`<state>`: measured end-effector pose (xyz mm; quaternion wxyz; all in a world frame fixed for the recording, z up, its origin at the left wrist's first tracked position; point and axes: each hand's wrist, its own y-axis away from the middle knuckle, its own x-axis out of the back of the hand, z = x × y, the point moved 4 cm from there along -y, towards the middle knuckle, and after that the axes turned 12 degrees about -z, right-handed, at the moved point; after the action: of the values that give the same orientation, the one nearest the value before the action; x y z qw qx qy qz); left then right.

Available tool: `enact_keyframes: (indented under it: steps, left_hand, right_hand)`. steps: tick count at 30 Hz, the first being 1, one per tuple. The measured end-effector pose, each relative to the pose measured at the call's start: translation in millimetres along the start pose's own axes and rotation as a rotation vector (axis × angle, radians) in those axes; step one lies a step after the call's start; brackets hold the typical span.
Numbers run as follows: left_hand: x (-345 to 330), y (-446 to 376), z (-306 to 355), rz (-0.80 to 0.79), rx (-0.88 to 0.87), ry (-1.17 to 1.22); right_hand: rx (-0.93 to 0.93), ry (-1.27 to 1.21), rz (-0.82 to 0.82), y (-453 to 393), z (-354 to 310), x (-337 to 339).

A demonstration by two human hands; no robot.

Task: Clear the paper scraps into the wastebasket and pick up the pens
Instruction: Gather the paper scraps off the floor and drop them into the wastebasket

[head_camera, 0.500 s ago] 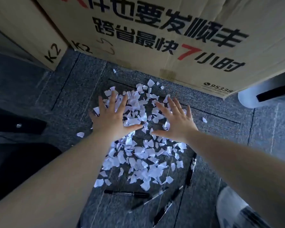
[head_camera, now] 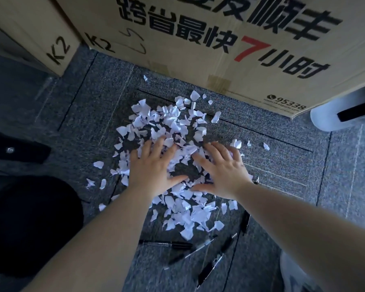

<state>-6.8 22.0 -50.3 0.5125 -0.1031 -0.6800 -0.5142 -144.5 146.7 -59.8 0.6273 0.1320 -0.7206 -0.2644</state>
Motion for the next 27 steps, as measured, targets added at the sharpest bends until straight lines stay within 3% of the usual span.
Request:
enact_keyframes:
  steps: [3,6,13,17,27]
  left_hand:
    - [-3,2,2,0.080,-0.056,0.019]
    - [-2,1,10,0.055,-0.111,0.080]
    - [9,-3,20,-0.090,-0.229,0.085]
    - [27,0,8,-0.111,-0.214,0.092]
    - [131,46,-14,-0.055,-0.148,0.078]
  right_hand:
    - [0.044,0.101,0.075,3,-3,4]
    - [0.152,0.093,0.117,3,-7,6]
    - [0.264,0.009,-0.139,-8,-19,10]
    - [0.208,-0.089,-0.192,-12,-23,31]
    - [0.079,-0.165,-0.039,3,-33,144]
